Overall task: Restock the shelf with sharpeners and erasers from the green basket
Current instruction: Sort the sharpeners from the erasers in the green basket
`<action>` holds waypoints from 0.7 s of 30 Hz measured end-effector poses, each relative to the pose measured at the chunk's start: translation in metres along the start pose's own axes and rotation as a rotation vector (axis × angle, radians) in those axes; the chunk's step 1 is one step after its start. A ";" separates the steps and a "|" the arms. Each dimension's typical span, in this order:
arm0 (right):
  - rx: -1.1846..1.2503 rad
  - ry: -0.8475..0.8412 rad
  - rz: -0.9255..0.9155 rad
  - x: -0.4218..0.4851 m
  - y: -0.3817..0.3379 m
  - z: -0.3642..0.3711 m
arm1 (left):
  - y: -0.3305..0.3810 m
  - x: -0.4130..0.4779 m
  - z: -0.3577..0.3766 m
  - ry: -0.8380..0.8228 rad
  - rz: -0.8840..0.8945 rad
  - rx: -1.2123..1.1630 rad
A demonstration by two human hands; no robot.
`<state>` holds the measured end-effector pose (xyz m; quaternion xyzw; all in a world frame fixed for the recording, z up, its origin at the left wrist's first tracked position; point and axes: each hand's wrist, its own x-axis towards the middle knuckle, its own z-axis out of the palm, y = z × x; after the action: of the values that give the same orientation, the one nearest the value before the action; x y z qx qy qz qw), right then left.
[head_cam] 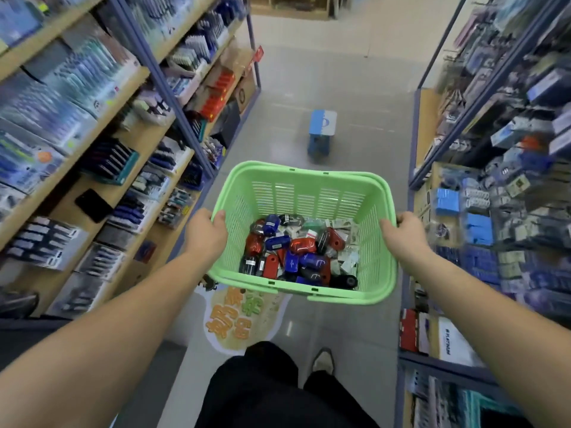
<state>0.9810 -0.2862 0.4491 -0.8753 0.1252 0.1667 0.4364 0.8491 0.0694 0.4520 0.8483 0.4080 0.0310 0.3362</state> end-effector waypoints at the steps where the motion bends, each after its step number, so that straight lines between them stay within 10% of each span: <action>1: -0.001 -0.008 -0.019 0.019 -0.016 0.000 | 0.011 0.015 0.001 0.012 -0.003 -0.008; 21: 0.095 -0.002 -0.035 0.383 -0.317 0.071 | 0.213 0.433 0.025 0.042 0.001 -0.038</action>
<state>1.4335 -0.0708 0.4849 -0.8555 0.1170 0.1538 0.4804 1.2878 0.2706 0.4638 0.8410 0.4140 0.0566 0.3437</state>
